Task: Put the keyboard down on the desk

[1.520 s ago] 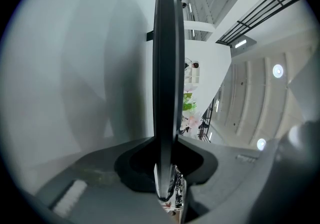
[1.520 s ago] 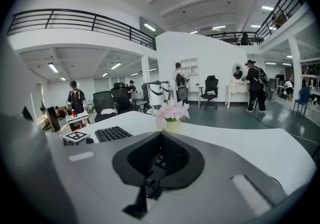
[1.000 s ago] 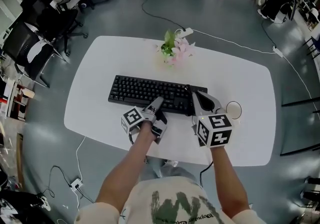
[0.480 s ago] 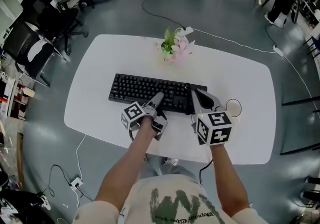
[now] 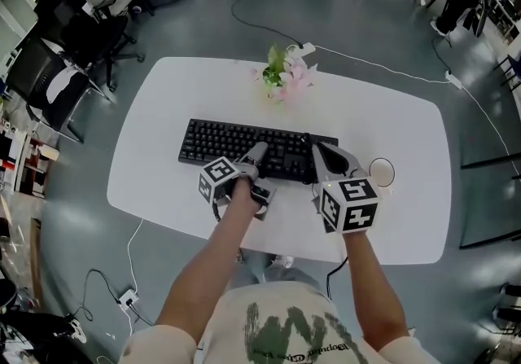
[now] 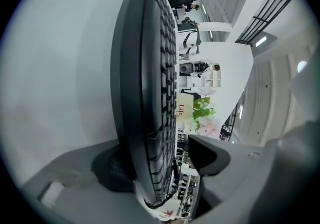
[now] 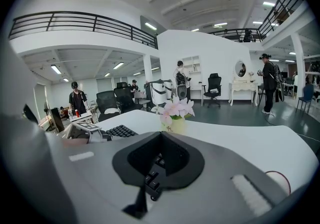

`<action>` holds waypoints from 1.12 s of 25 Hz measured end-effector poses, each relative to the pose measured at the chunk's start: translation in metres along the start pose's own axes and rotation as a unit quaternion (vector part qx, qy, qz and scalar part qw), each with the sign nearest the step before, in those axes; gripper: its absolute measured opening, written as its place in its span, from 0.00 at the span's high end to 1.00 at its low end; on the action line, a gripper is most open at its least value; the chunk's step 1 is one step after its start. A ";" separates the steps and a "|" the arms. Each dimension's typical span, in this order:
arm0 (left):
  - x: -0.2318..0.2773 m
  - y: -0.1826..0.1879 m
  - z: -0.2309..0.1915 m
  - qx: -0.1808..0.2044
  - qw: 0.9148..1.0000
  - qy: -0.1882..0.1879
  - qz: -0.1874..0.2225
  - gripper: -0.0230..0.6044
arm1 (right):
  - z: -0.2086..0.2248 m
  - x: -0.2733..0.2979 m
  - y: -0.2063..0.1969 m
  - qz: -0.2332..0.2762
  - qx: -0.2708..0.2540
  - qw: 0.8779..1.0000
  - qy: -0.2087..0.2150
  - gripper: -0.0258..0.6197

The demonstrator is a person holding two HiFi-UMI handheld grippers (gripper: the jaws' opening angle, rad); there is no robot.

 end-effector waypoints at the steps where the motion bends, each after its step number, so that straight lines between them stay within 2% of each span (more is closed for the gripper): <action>1: 0.000 0.001 0.001 -0.003 1.000 0.009 0.000 0.46 | 0.000 0.000 0.000 0.001 0.000 1.000 0.000 0.96; 6: 0.001 0.000 0.004 -0.014 0.999 0.043 -0.027 0.41 | 0.000 -0.001 -0.002 0.000 0.002 1.000 -0.001 0.96; 14: -0.005 -0.001 0.010 -0.011 0.996 0.087 -0.032 0.29 | -0.006 -0.004 -0.004 0.001 0.006 1.000 -0.002 0.96; 28: -0.019 -0.007 0.004 -0.008 0.993 0.097 -0.073 0.26 | -0.013 -0.014 -0.010 0.005 0.022 0.999 -0.029 0.96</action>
Point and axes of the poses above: the fingertips, and each gripper's own axes: x forward along the fingers, z to its right, y out of its top, the point moved 6 cm from there along -x, backward along the fingers, and after that the axes turned 6 degrees about x, right-handed, at the moved point
